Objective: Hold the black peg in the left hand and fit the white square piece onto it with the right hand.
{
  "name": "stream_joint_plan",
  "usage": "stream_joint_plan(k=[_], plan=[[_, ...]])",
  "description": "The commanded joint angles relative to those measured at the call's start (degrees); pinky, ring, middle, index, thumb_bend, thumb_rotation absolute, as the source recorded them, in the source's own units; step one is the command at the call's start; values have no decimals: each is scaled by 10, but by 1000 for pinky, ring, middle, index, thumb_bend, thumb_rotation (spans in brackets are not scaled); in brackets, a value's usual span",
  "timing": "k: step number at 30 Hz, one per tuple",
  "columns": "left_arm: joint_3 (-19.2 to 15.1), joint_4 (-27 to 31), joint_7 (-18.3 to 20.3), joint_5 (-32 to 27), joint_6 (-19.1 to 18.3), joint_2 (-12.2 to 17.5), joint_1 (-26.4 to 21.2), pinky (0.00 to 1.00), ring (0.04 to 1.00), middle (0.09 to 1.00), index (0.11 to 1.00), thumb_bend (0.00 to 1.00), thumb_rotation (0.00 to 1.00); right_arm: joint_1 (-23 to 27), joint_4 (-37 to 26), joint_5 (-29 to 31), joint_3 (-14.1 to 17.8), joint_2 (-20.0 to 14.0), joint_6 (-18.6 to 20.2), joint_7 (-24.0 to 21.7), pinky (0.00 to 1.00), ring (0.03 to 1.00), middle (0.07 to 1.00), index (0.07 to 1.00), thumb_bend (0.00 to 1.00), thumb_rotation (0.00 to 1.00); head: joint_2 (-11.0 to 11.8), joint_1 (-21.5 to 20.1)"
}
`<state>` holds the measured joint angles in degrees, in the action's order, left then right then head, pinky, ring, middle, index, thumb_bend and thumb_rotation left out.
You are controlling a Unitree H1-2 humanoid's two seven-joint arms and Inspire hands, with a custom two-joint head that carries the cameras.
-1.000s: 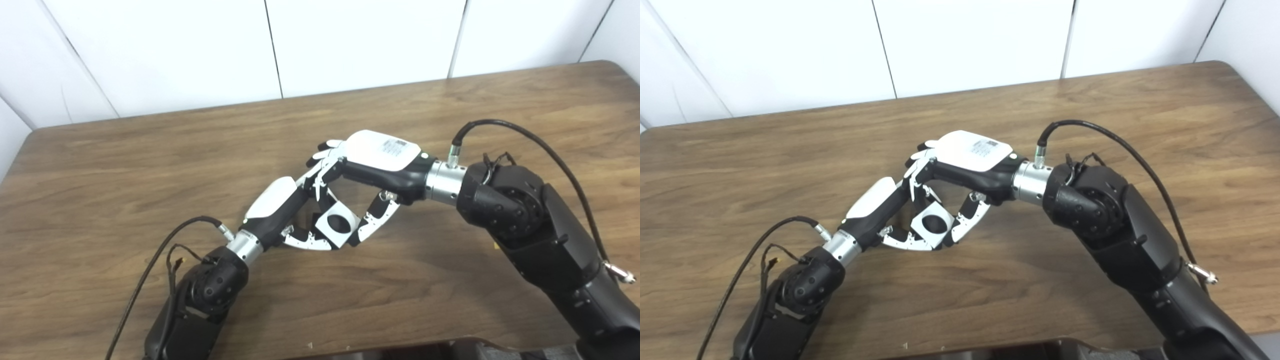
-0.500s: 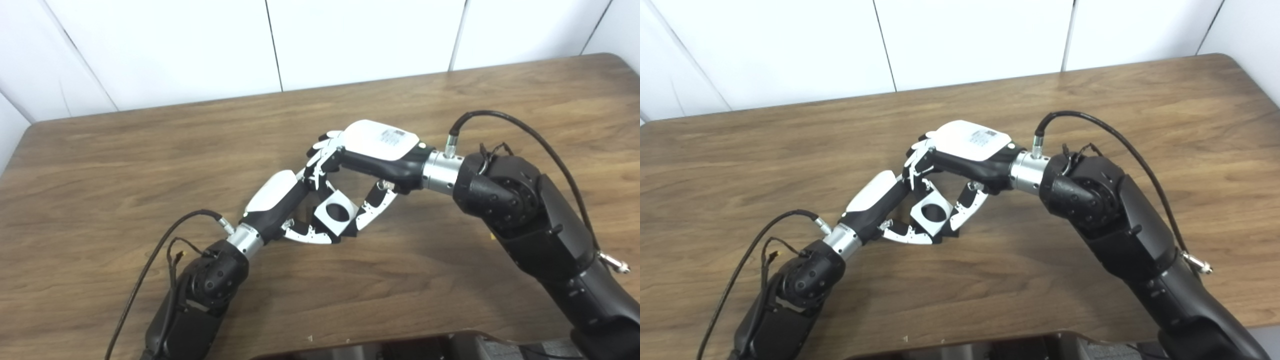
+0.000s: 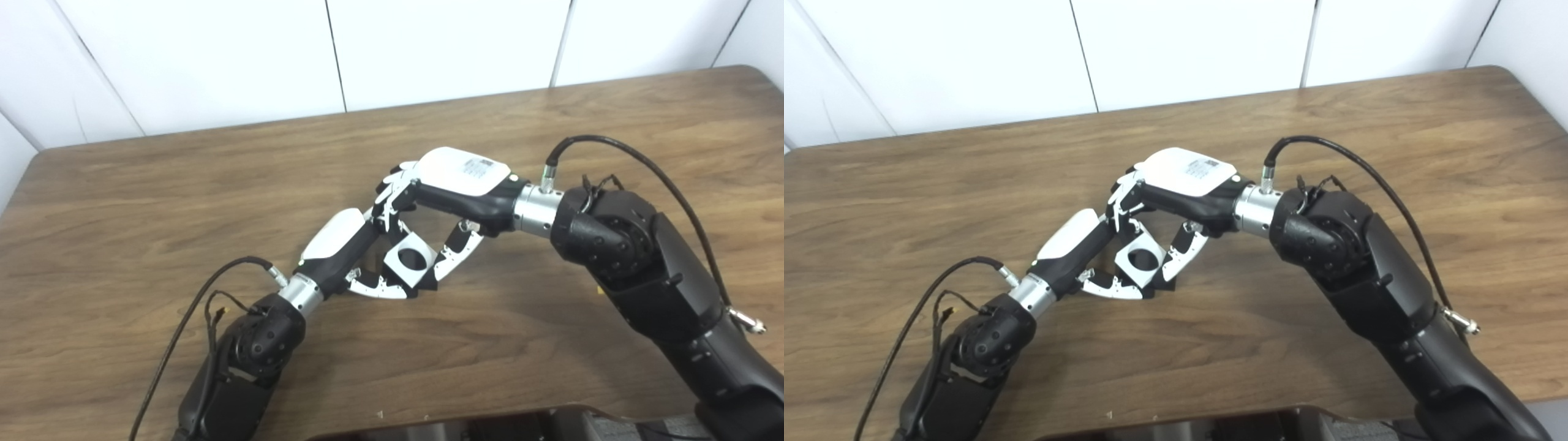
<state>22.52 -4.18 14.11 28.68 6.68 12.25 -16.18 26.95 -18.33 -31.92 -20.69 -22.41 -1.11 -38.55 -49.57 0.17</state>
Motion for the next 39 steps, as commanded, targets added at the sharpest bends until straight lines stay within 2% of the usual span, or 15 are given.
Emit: stream_joint_plan(k=[1,18,28,39], plan=[[5,1,12,7,-6,7,-1,889,995,929,492,516,88,16,-3,4,6,0,-14,18,940,871,771,481,517,139,-1,0],[3,11,17,4,-17,8,0,881,986,931,491,516,87,9,12,2,7,-12,-21,23,938,866,766,481,519,136,-3,1],[2,13,19,0,-22,7,1,882,987,931,491,517,86,2,30,-1,2,-10,-34,43,923,860,763,481,519,137,-6,3],[2,10,14,-1,-16,5,1,870,979,925,491,517,86,-10,42,-5,-2,-7,-30,62,910,857,760,482,520,138,-10,6]])
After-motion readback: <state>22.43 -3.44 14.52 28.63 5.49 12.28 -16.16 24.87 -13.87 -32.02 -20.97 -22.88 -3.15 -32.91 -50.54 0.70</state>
